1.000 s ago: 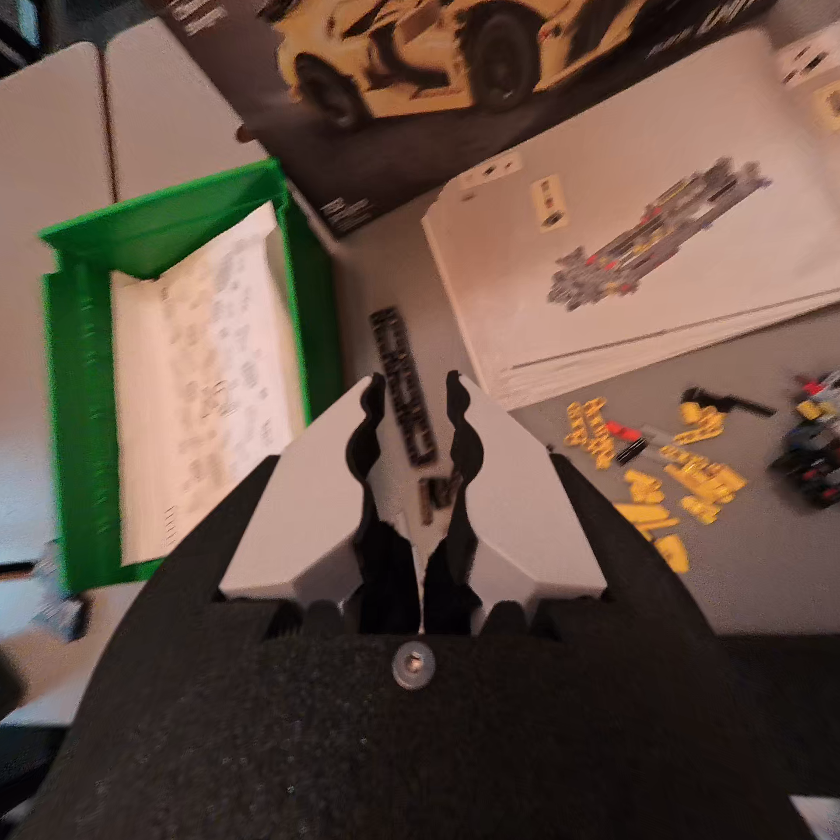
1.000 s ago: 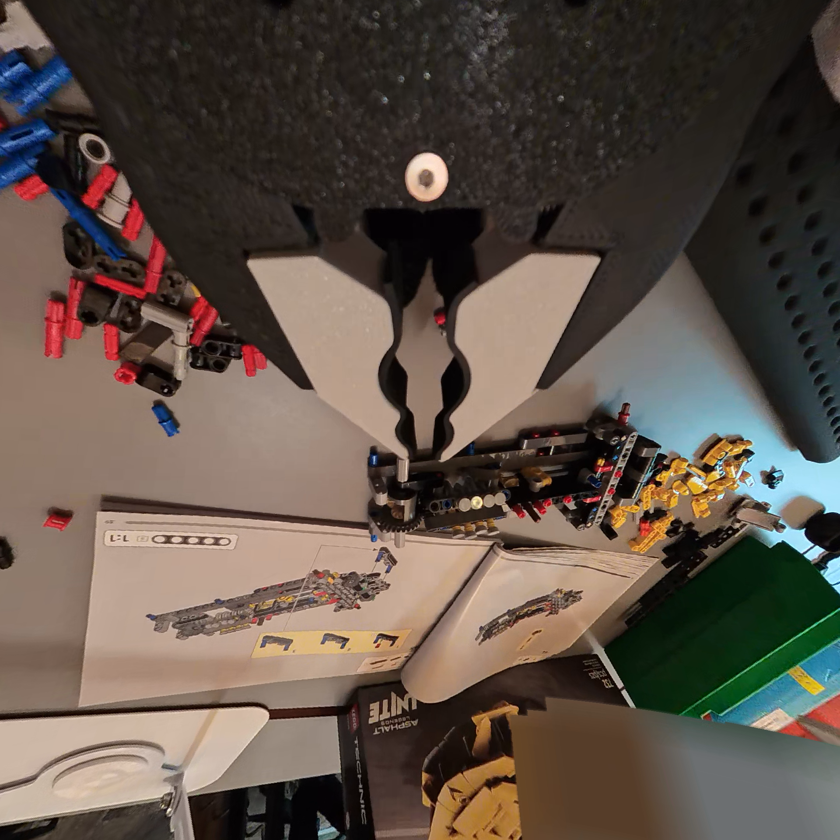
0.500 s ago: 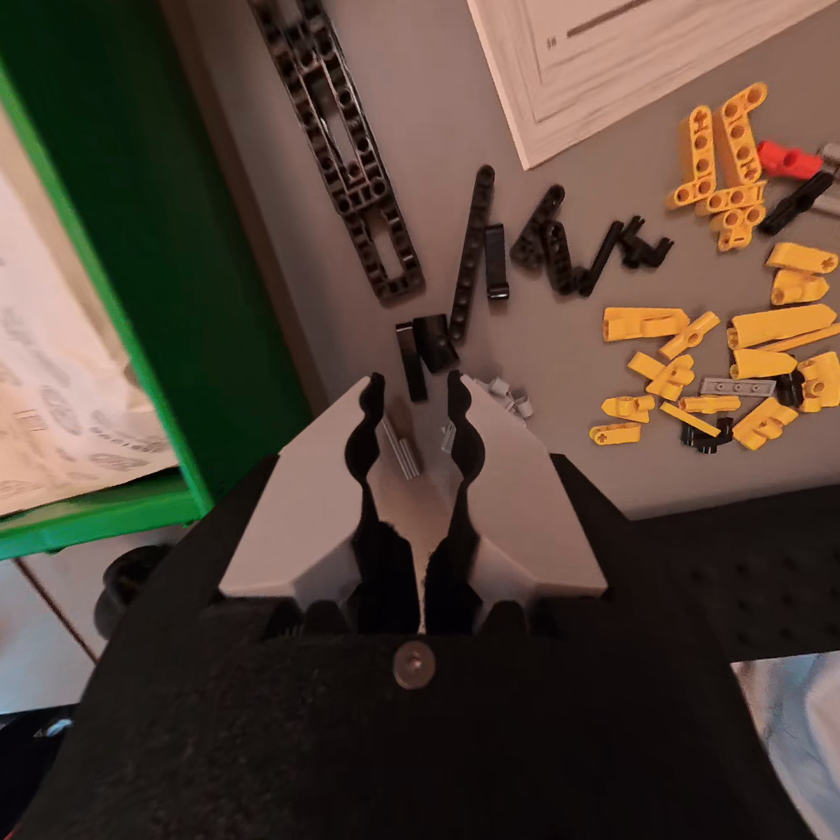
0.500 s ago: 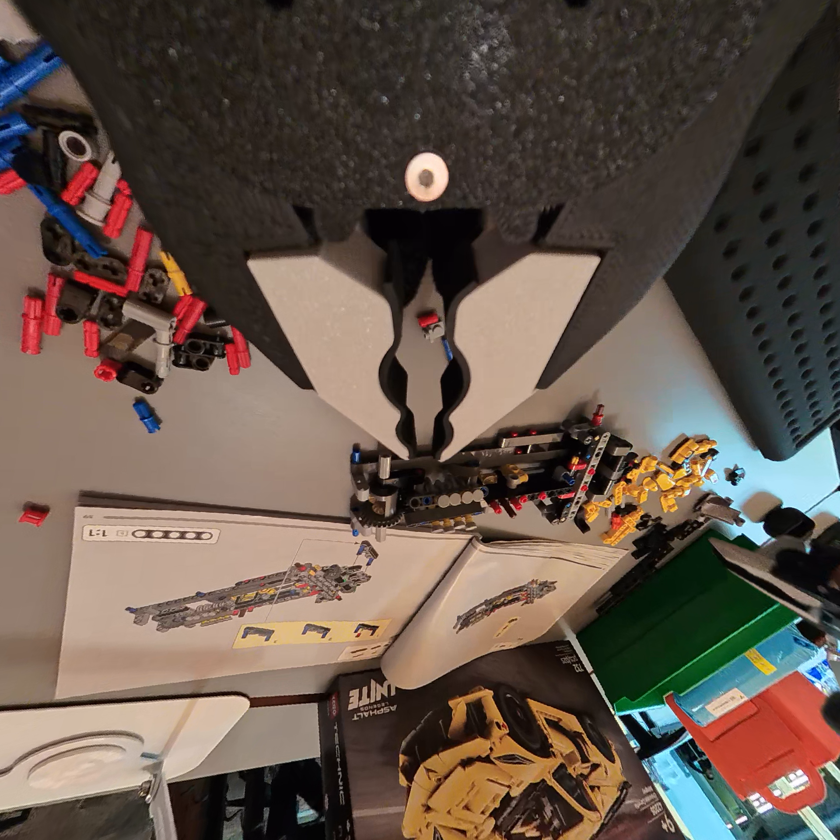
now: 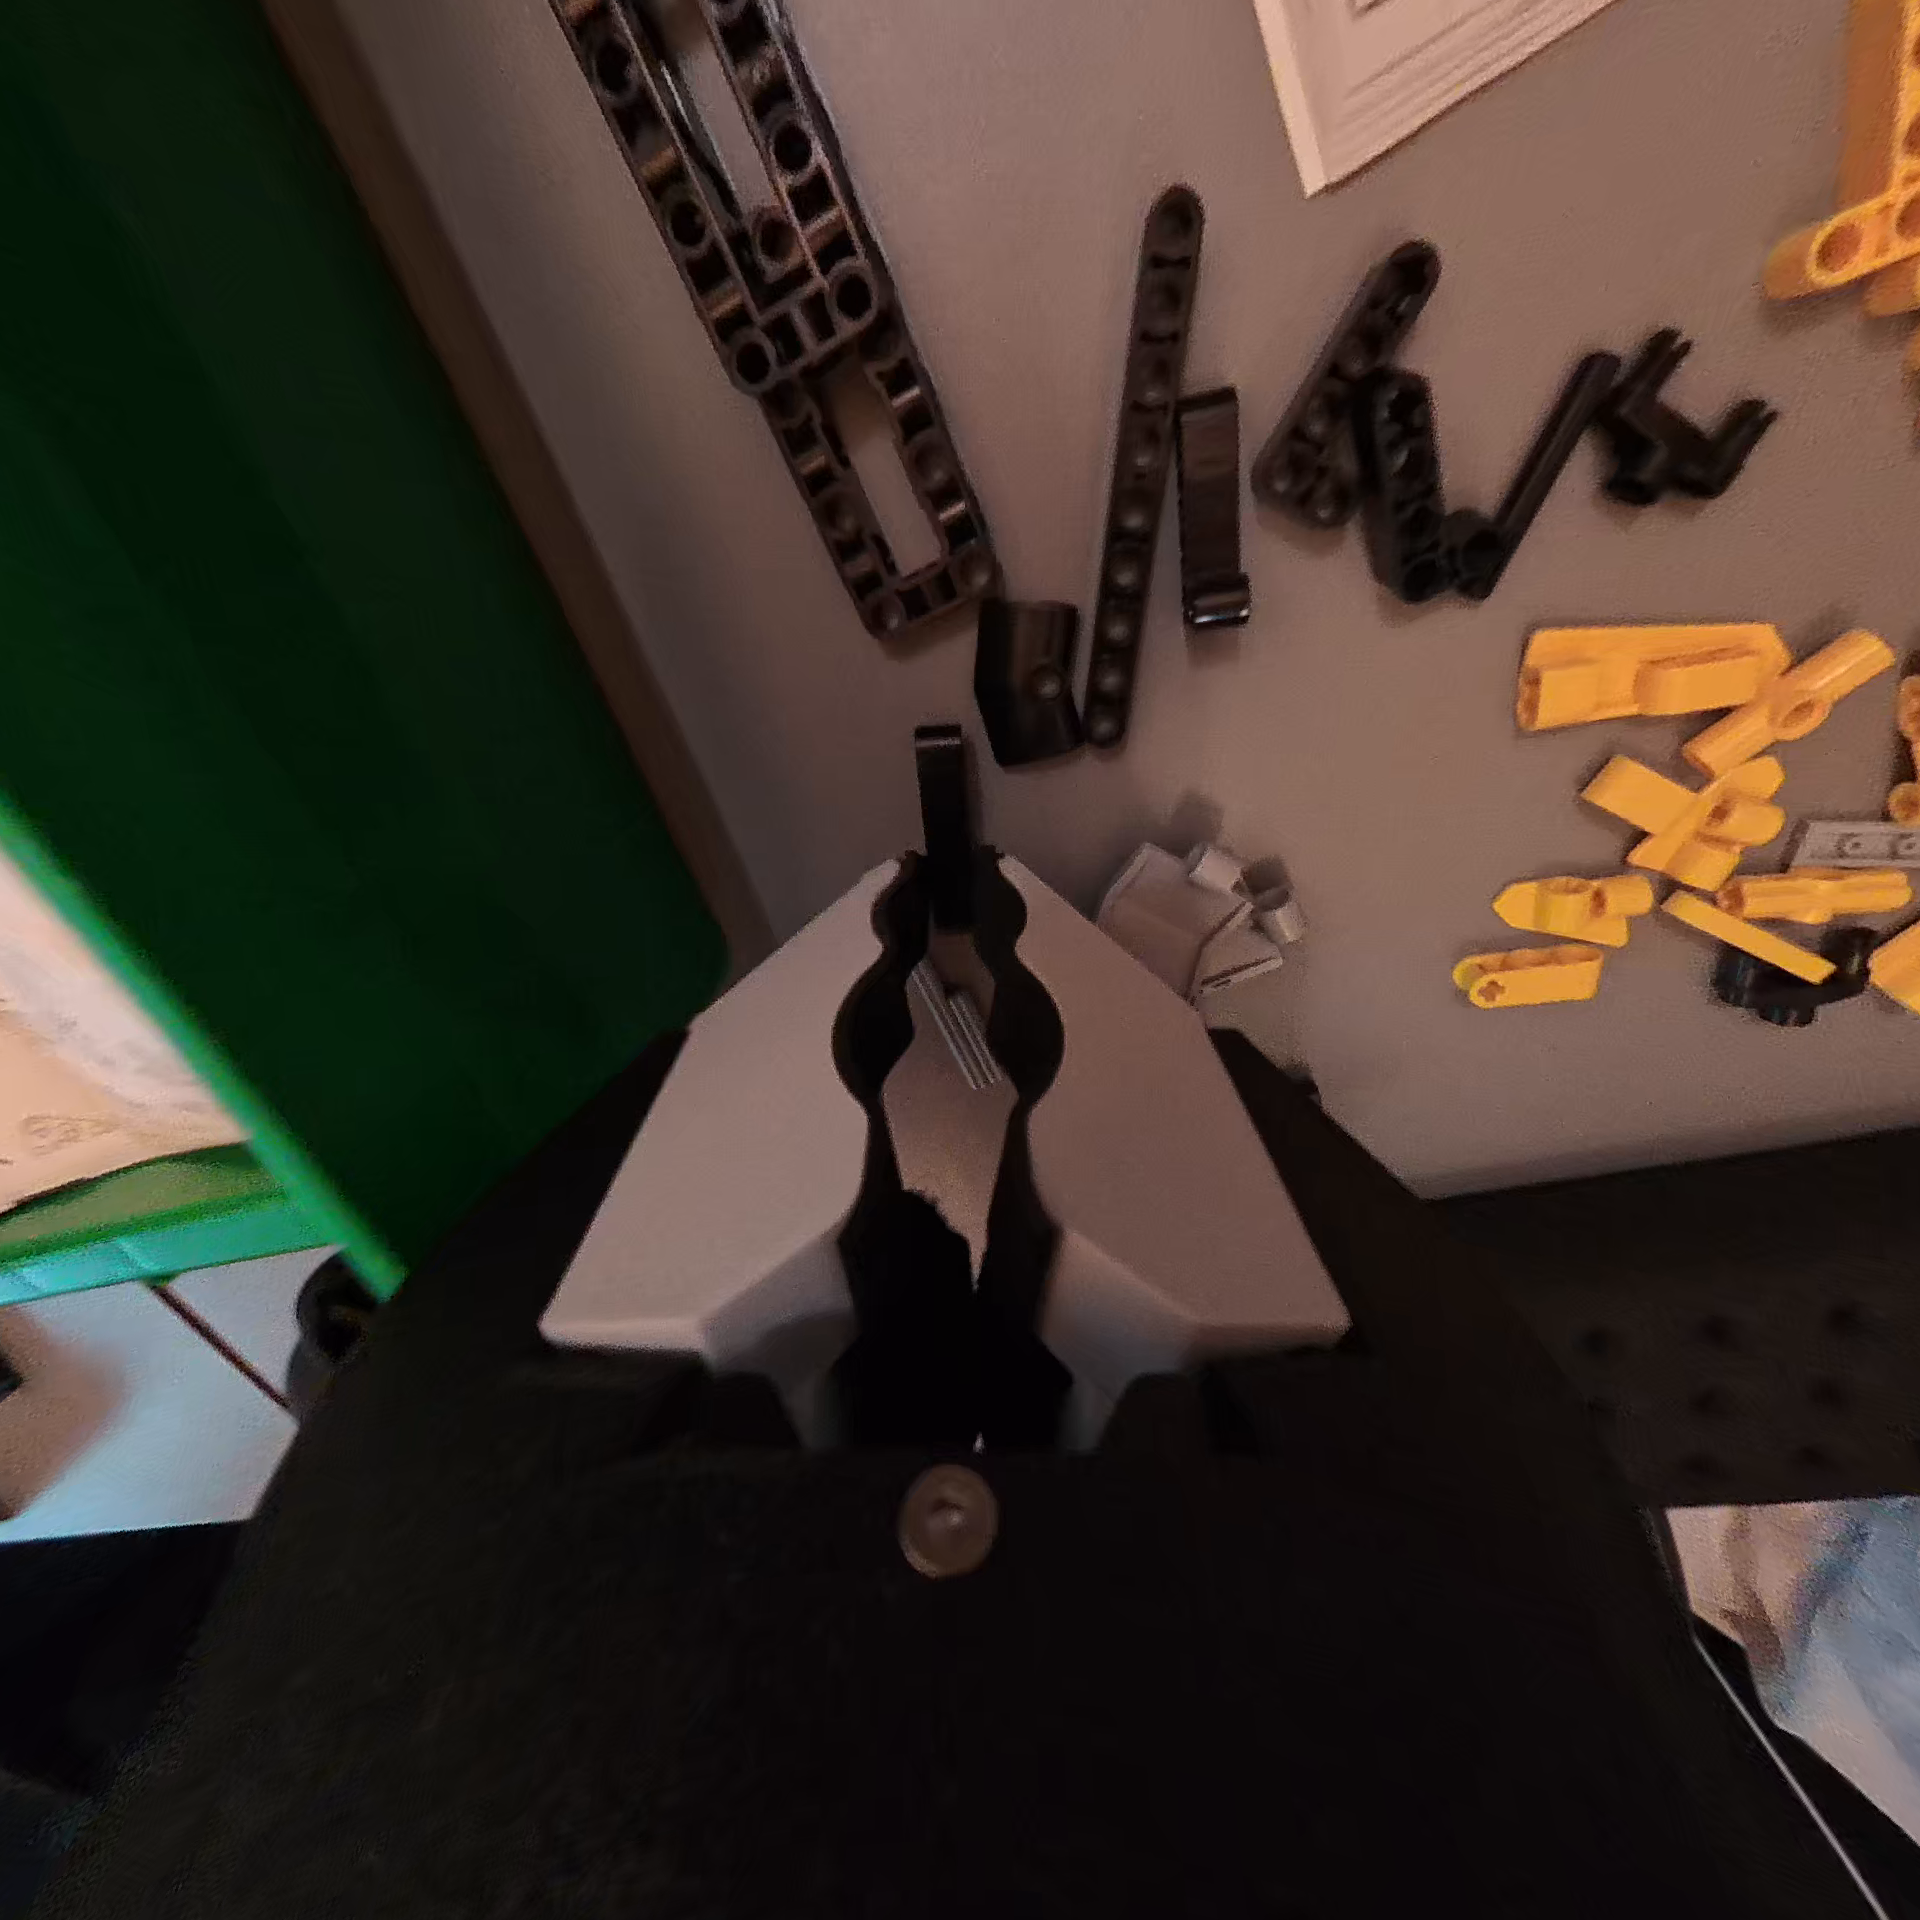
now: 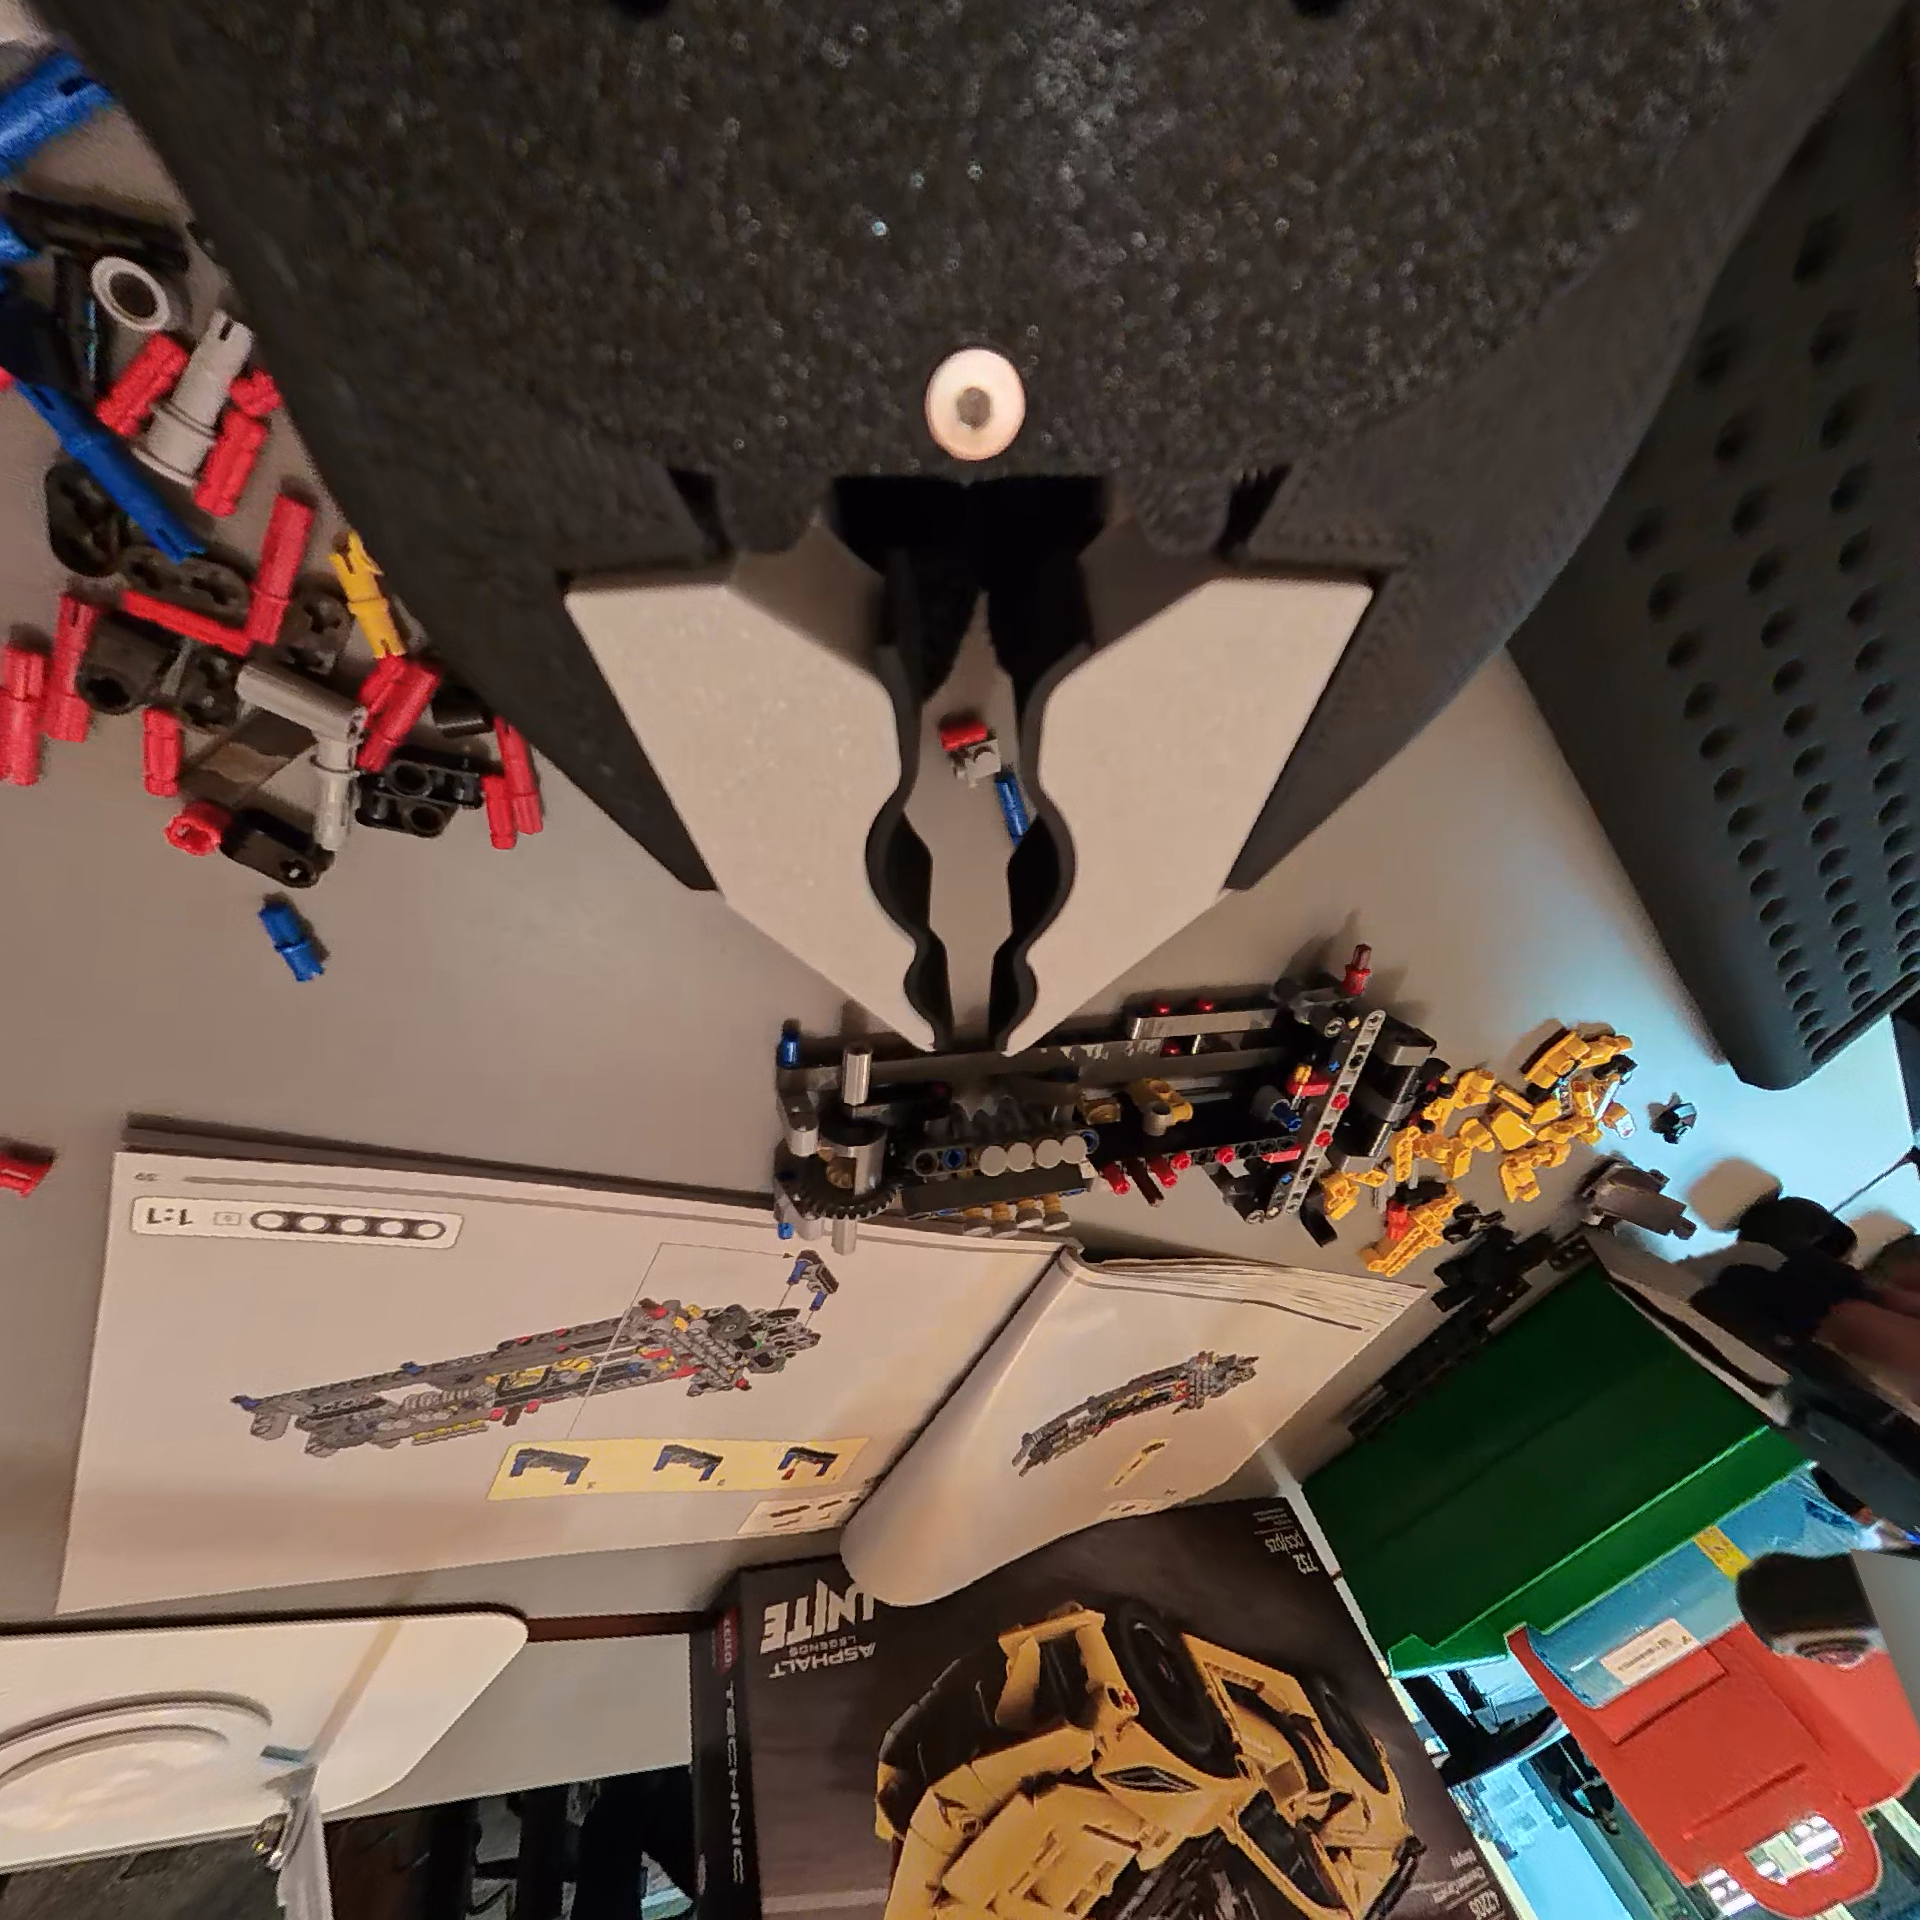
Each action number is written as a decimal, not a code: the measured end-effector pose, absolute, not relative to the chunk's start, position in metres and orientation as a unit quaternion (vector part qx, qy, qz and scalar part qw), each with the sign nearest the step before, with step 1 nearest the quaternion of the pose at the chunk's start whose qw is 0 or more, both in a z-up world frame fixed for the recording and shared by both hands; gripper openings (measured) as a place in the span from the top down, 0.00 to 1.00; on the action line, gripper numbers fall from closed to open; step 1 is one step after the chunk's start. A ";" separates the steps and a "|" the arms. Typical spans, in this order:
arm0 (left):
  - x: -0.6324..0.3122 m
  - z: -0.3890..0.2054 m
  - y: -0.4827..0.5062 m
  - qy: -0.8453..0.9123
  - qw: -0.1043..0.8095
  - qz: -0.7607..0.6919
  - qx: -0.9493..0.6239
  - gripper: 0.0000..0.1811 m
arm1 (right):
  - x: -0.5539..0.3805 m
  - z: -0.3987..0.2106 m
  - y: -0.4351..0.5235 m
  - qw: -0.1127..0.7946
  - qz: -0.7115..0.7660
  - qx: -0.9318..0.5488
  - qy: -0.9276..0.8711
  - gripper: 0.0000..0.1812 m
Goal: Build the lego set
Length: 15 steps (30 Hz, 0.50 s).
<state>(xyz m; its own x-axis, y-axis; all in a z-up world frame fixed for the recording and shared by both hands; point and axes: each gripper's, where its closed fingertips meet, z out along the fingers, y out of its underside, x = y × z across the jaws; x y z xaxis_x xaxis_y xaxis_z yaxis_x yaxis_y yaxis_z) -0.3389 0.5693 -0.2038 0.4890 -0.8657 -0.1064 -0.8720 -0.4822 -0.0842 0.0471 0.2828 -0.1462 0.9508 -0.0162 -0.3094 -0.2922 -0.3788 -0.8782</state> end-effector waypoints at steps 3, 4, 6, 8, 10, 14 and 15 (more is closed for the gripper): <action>-0.322 -0.171 0.575 0.521 0.096 0.017 -0.848 0.97 | 0.045 -0.146 0.284 0.550 0.128 -0.820 0.091 0.97; -0.305 -0.153 0.578 0.540 0.122 0.007 -0.833 0.97 | 0.044 -0.146 0.284 0.549 0.126 -0.821 0.088 0.97; -0.247 -0.111 0.568 0.591 0.169 -0.060 -0.786 0.97 | 0.042 -0.145 0.286 0.549 0.120 -0.823 0.080 0.97; -0.177 -0.076 0.540 0.646 0.182 -0.138 -0.728 0.97 | 0.039 -0.146 0.286 0.548 0.110 -0.827 0.069 0.97; -0.109 -0.057 0.505 0.713 0.166 -0.186 -0.655 0.97 | 0.037 -0.145 0.285 0.550 0.099 -0.827 0.059 0.98; 0.012 -0.072 0.429 0.813 0.070 -0.234 -0.529 0.97 | 0.032 -0.145 0.285 0.550 0.090 -0.830 0.042 0.98; 0.040 -0.083 0.411 0.828 0.047 -0.235 -0.507 0.97 | 0.031 -0.144 0.285 0.553 0.087 -0.828 0.037 0.98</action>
<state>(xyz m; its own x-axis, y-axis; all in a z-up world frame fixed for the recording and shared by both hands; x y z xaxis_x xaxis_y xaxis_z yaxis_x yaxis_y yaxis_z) 0.0397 0.4112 -0.0831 -0.4805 -0.8622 0.1604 -0.8176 0.3742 -0.4377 0.0307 0.2847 -0.1436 0.9822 0.0345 -0.1844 -0.1570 -0.3867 -0.9087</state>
